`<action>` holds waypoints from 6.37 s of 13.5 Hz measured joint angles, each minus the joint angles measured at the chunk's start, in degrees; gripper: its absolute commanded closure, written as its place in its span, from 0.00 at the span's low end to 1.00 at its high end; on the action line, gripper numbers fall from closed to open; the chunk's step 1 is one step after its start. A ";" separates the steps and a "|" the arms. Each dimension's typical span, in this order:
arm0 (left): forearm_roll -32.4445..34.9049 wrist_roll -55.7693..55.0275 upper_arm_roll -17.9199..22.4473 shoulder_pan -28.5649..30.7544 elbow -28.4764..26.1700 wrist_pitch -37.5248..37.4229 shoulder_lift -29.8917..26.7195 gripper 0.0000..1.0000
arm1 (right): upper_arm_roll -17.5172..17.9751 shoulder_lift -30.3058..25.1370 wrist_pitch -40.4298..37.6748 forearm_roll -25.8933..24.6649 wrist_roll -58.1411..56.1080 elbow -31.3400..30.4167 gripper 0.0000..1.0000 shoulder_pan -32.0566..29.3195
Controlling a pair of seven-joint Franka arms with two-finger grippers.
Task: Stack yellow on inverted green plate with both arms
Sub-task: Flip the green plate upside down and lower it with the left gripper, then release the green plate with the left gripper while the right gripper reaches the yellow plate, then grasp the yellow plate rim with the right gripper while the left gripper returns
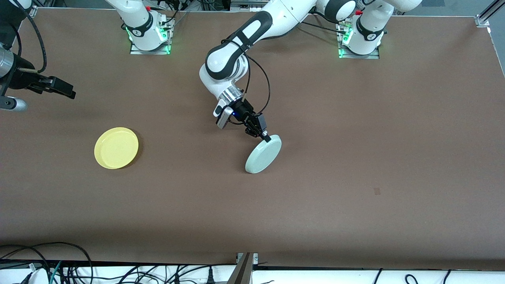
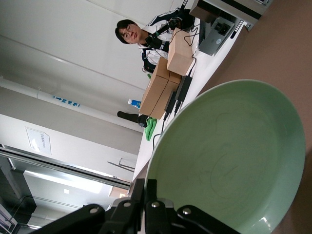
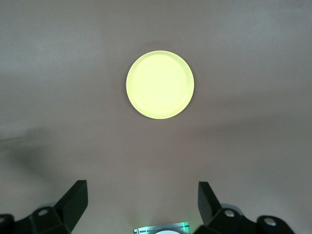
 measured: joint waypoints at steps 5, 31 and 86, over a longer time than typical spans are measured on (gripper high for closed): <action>0.00 -0.27 -0.01 -3.07 0.00 0.05 1.59 0.00 | 0.00 0.00 0.00 0.00 0.00 0.00 0.00 0.00; -13.14 -32.31 -6.05 11.62 1.11 58.46 1.93 0.00 | 0.06 0.00 -0.31 0.00 0.00 0.00 0.00 0.02; -69.09 53.23 -8.78 67.68 -28.54 2.72 -65.48 0.00 | 6.44 24.64 13.62 18.23 -29.56 -2.44 1.00 -6.76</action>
